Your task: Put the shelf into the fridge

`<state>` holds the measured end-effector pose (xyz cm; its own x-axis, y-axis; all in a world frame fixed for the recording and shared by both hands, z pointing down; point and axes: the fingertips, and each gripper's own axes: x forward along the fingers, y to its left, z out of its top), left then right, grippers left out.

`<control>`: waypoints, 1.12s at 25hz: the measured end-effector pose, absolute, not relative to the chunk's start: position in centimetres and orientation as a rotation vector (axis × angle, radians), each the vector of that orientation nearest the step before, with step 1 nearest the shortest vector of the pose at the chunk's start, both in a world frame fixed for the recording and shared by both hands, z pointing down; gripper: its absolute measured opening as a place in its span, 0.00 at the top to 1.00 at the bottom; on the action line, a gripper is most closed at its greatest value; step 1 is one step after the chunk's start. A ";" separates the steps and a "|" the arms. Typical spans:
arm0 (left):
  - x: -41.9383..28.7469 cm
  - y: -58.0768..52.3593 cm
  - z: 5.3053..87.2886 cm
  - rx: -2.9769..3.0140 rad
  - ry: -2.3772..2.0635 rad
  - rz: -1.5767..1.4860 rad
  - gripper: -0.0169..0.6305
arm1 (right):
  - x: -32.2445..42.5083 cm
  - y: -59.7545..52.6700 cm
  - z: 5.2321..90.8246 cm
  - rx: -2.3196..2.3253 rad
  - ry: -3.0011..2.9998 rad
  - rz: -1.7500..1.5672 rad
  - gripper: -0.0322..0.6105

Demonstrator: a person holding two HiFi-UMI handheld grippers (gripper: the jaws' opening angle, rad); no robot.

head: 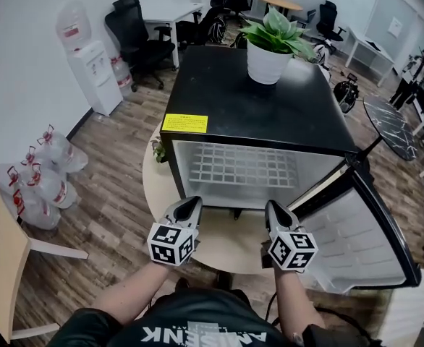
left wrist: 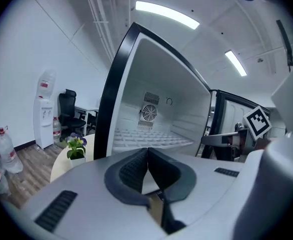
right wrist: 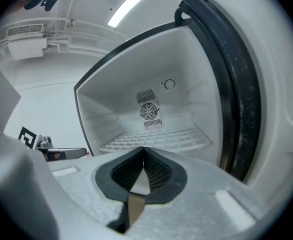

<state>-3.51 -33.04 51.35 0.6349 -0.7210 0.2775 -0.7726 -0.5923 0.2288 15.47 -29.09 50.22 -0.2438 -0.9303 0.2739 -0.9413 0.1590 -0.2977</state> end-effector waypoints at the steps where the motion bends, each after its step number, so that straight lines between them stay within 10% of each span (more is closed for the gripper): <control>1: -3.8 -32.6 50.8 2.557 -1.185 0.220 0.97 | 15.3 -28.5 49.8 1.927 -2.369 0.637 0.94; 28: -11.1 -27.2 38.2 2.758 -1.173 0.001 0.97 | 11.0 -17.7 37.4 2.087 -2.395 0.410 0.94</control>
